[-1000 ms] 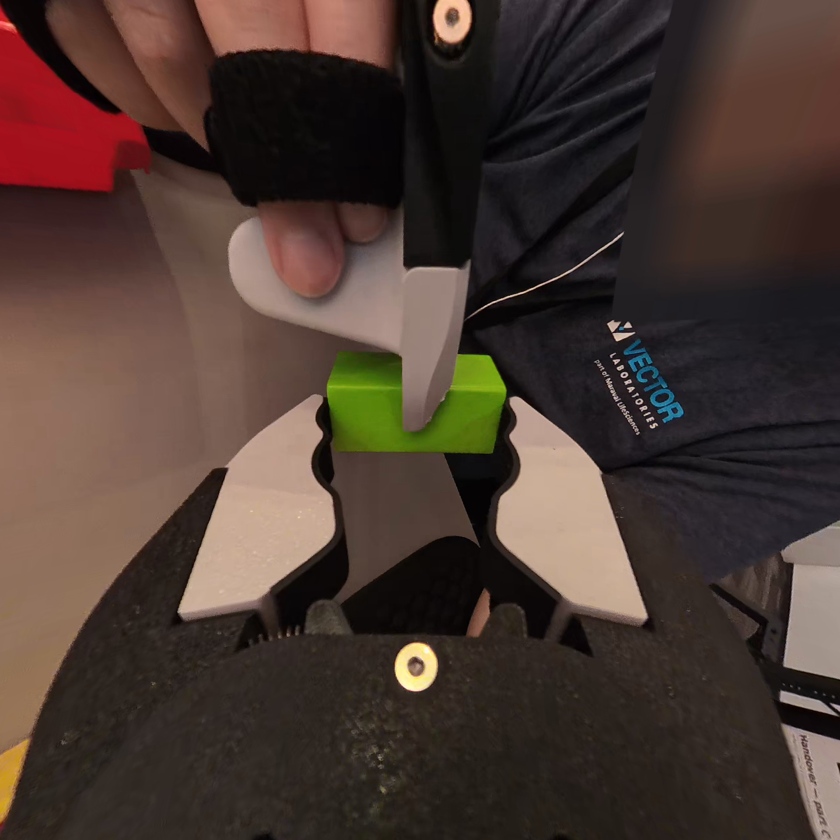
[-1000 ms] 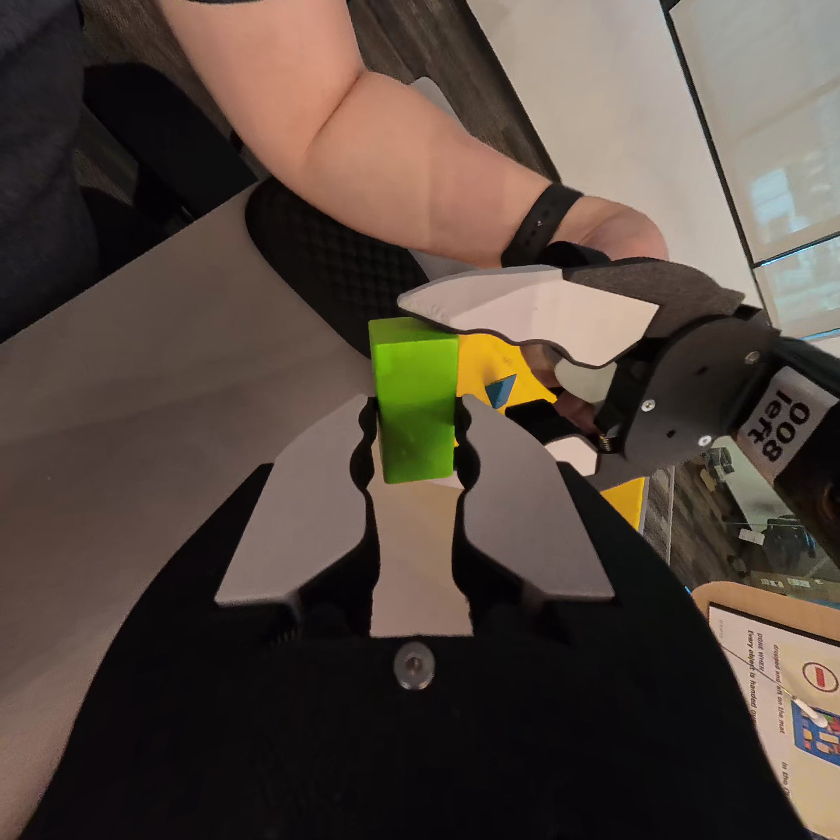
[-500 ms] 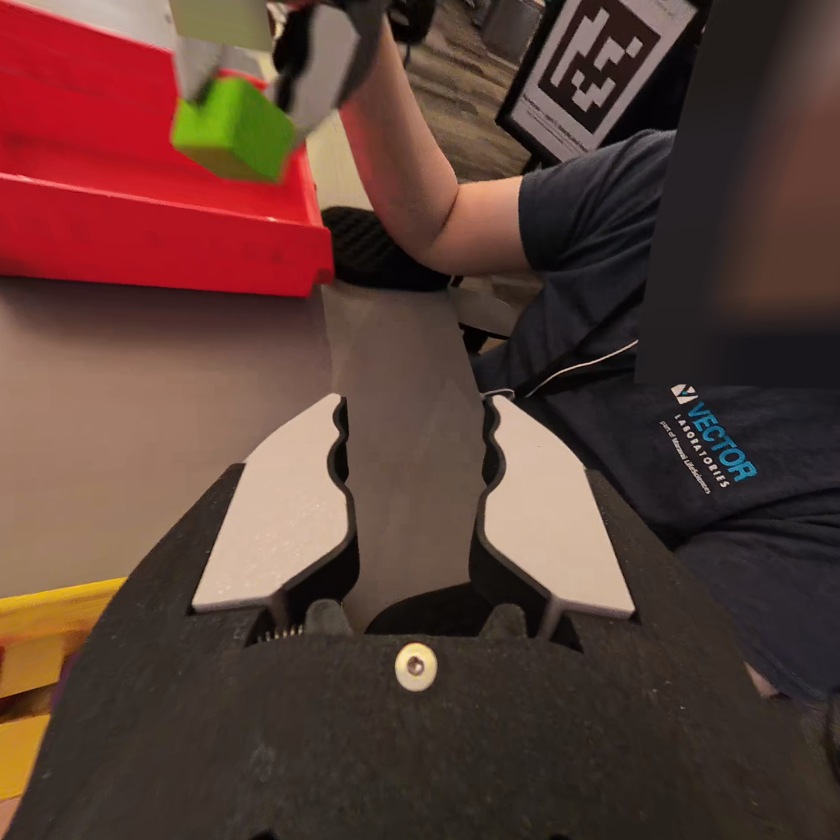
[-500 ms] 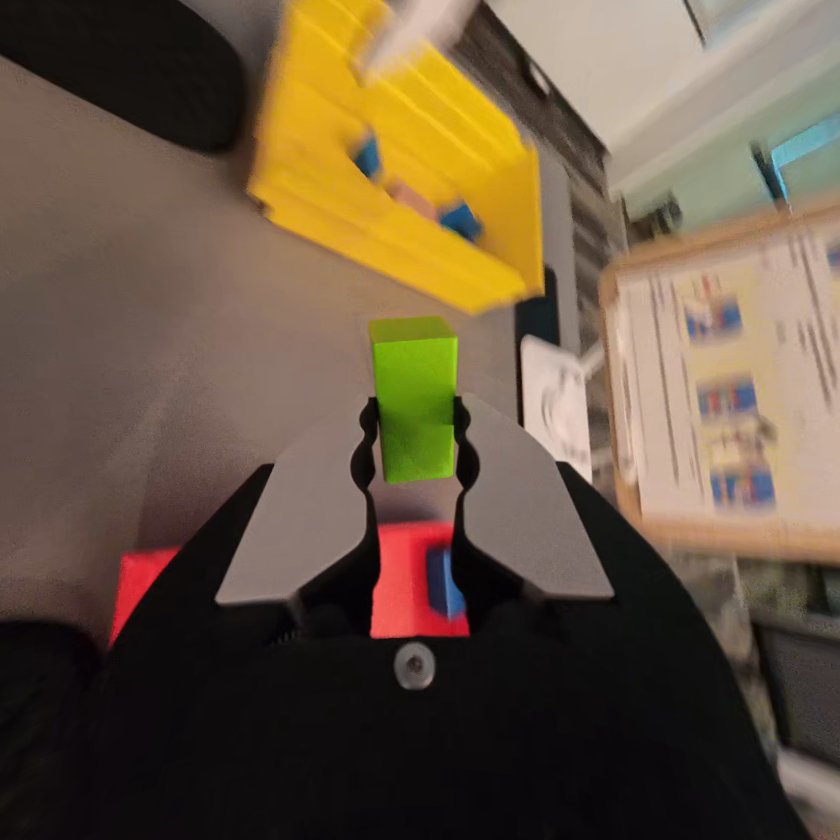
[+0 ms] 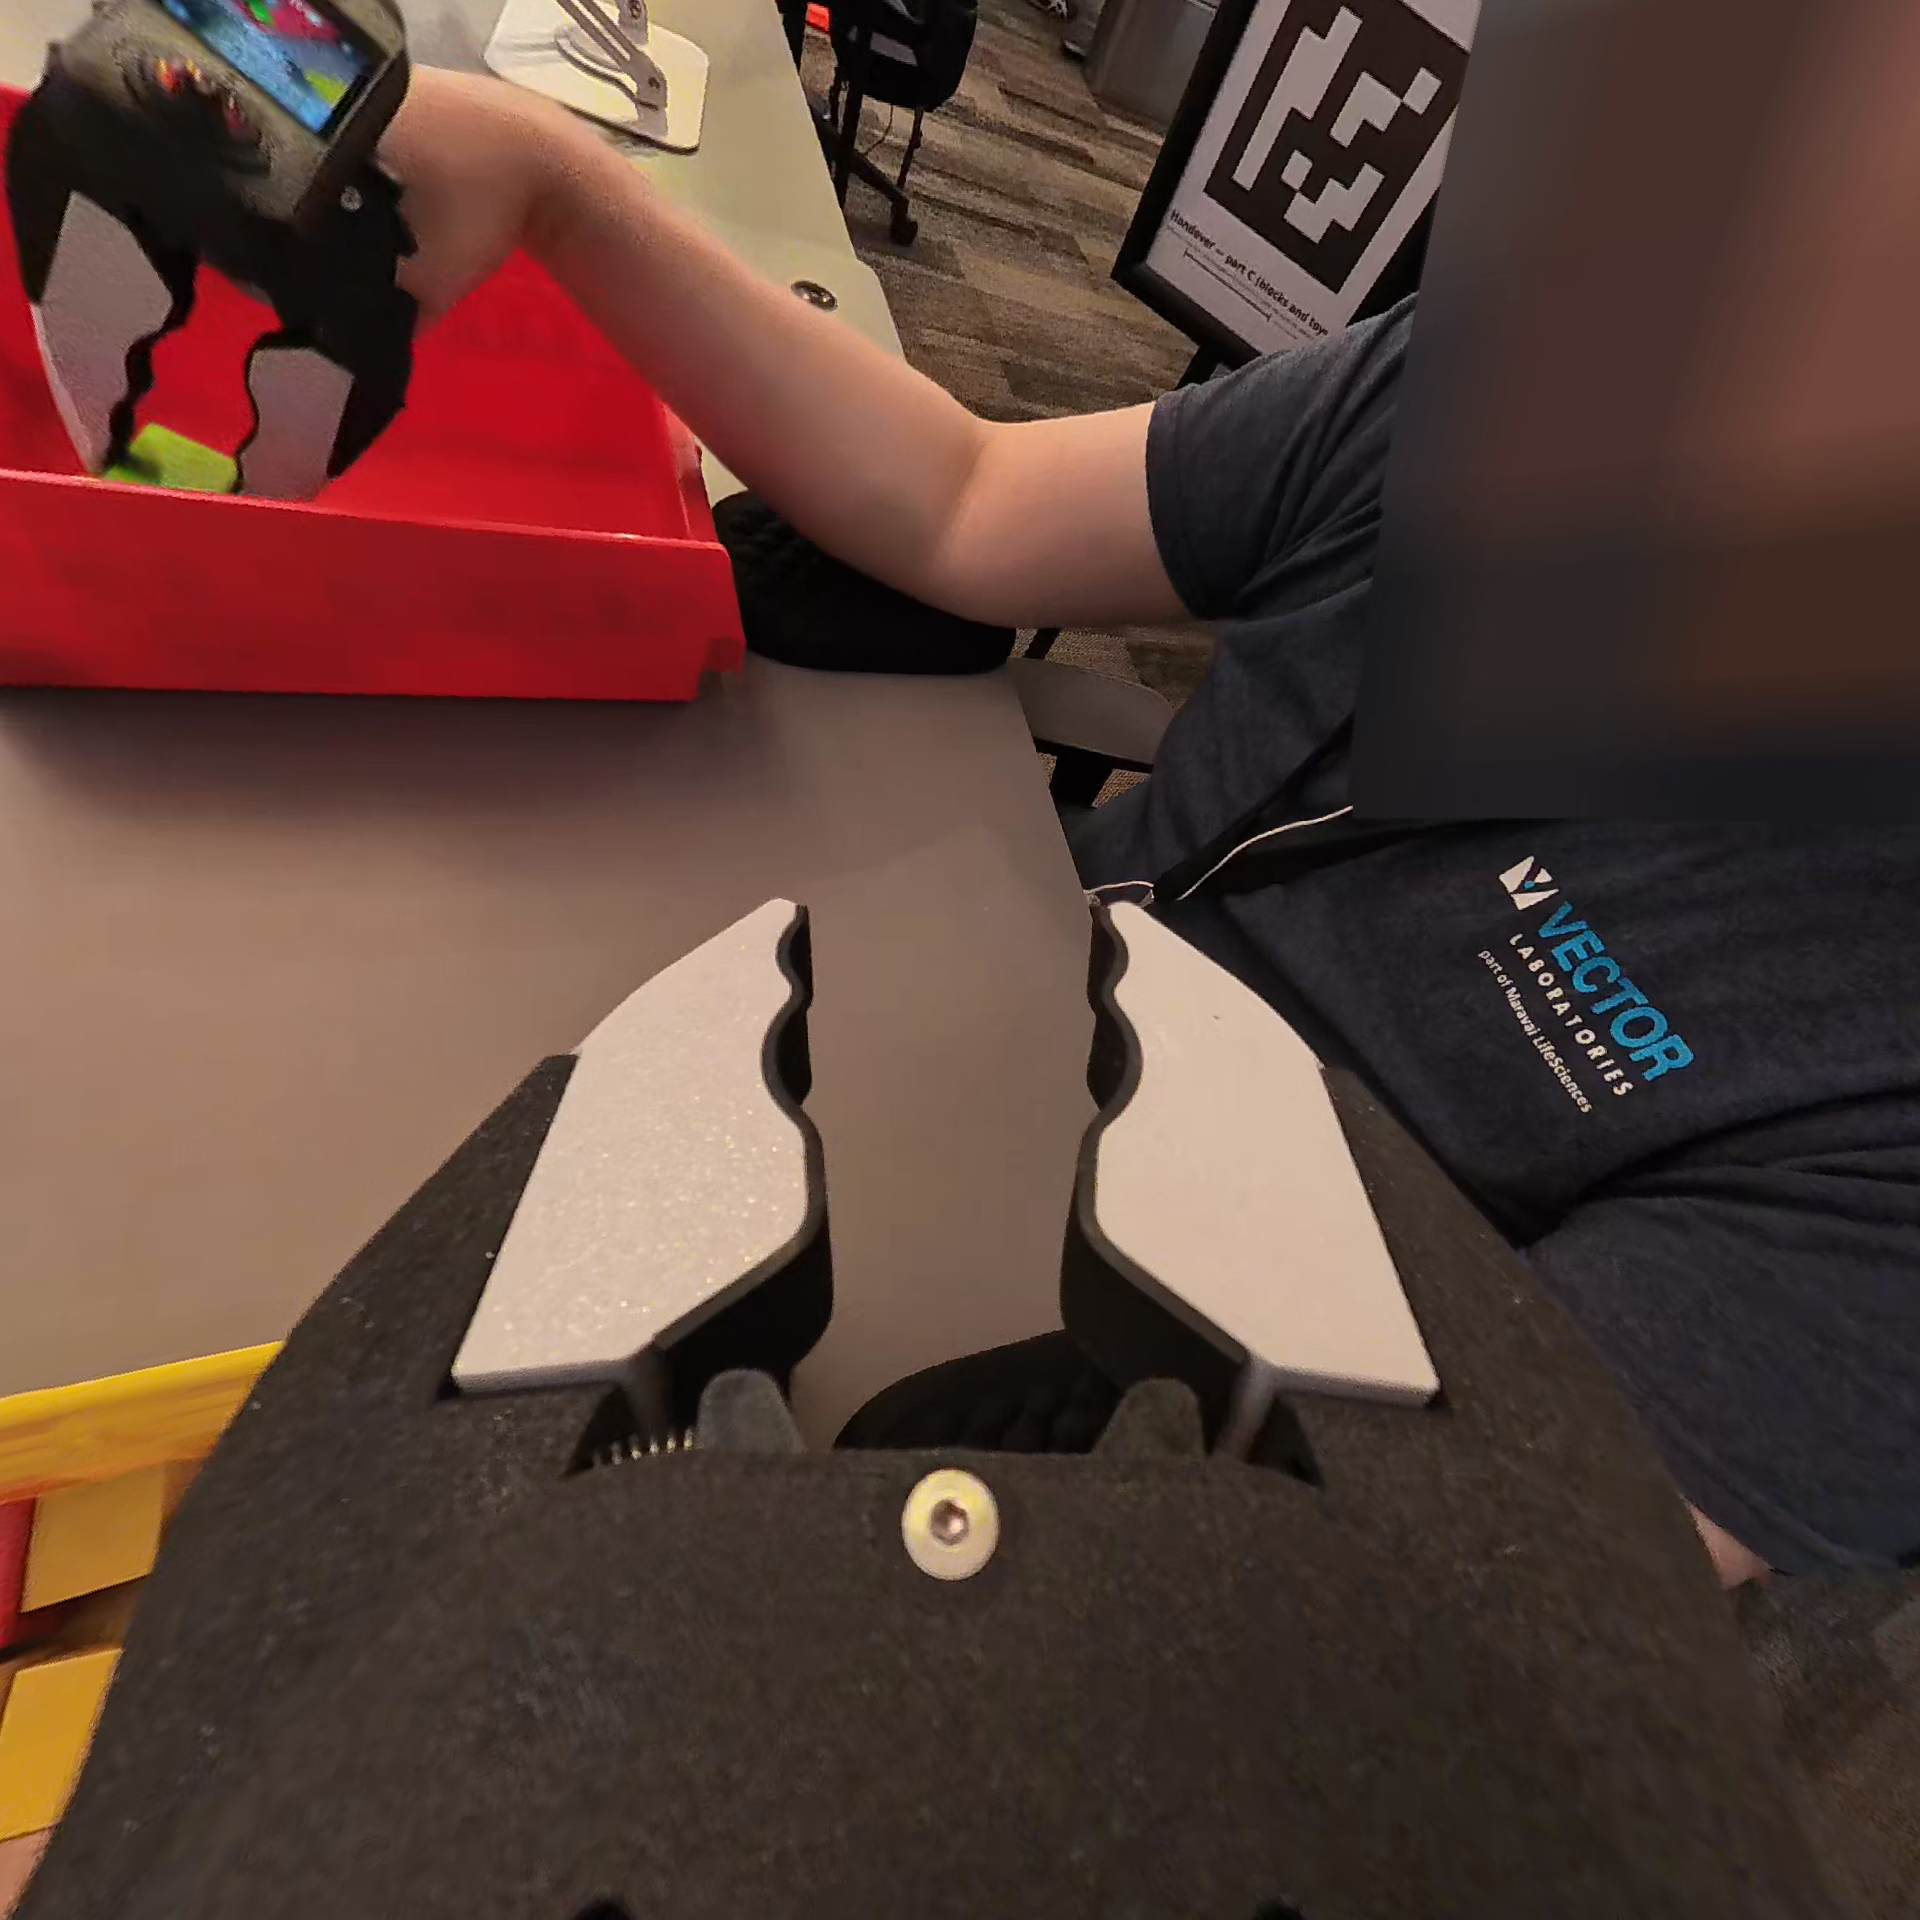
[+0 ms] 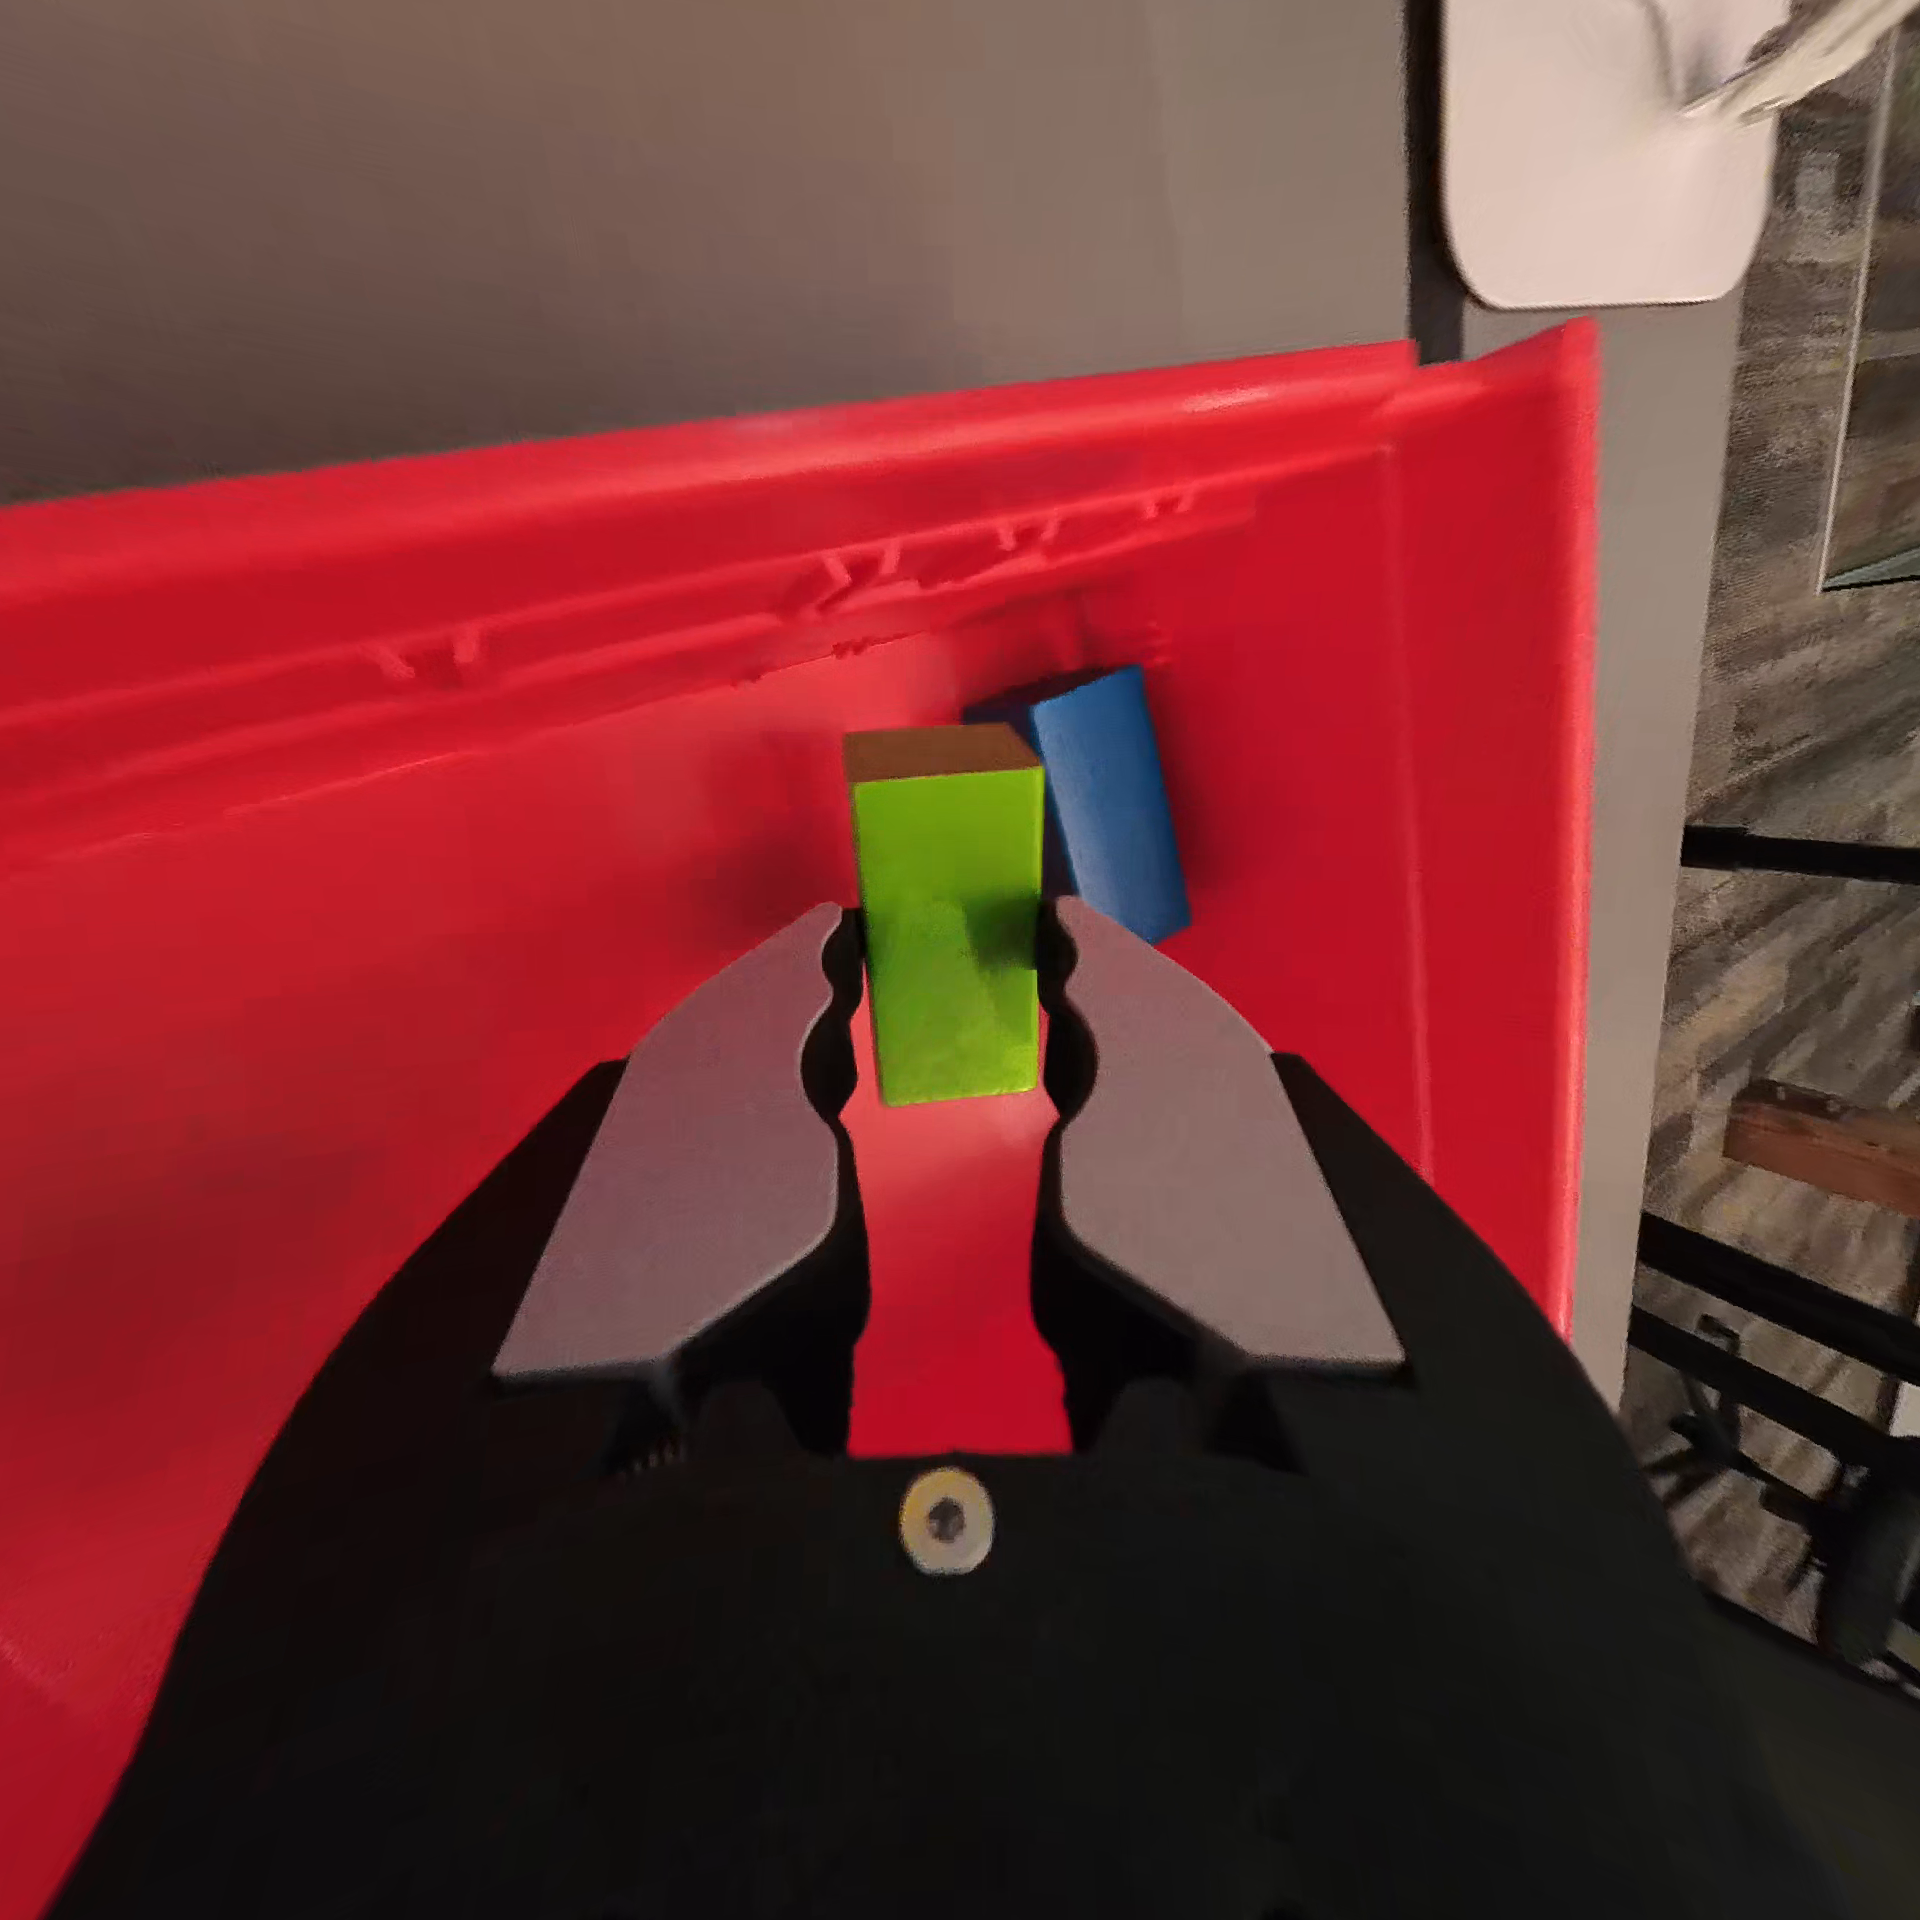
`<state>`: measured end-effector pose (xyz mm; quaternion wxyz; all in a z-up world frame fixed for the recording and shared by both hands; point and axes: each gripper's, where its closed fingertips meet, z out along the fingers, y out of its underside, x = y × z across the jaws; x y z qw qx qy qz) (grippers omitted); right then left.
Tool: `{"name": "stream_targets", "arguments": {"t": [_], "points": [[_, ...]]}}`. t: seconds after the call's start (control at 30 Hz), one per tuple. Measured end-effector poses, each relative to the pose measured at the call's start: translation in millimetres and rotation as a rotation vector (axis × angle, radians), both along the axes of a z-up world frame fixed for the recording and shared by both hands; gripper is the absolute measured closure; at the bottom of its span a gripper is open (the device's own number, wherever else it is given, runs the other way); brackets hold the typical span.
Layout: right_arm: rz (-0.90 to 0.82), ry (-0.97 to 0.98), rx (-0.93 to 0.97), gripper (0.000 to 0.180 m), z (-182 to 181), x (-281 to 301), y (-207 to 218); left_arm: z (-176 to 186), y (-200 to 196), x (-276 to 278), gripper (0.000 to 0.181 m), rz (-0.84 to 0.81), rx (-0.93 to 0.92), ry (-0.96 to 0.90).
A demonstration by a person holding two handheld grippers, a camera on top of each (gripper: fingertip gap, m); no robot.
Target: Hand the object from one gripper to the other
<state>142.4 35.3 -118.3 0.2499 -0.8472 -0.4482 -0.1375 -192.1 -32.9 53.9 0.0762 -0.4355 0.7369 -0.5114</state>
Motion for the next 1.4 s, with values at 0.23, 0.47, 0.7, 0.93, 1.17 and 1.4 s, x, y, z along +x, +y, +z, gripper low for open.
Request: {"name": "stream_targets", "arguments": {"t": [0.23, 0.47, 0.7, 0.93, 1.17, 1.4], "points": [[0.032, -0.112, -0.031, 0.146, -22.8, 4.2, 7.2, 0.3, -1.2, -1.7, 0.131, -0.008, -0.004, 0.01], [0.058, -0.132, -0.005, 0.146, -23.0, 0.7, 12.1, 2.0, -8.5, -5.0, 0.132, -0.029, 0.017, 0.007], [0.067, -0.123, 0.01, 0.145, -22.9, -0.2, 13.6, -3.2, -12.3, -6.3, 0.132, -0.042, 0.031, 0.037], [0.047, -0.098, 0.021, 0.144, -22.4, 3.9, 14.4, -2.7, -12.9, -6.8, 0.132, -0.046, 0.014, 0.045], [0.044, -0.101, 0.033, 0.144, -22.3, 7.2, 15.2, -6.3, -14.4, -7.3, 0.132, -0.055, 0.018, 0.068], [0.051, -0.092, 0.045, 0.144, -22.3, 5.7, 17.0, -7.3, -13.9, -8.1, 0.132, -0.055, 0.007, 0.081]]}}
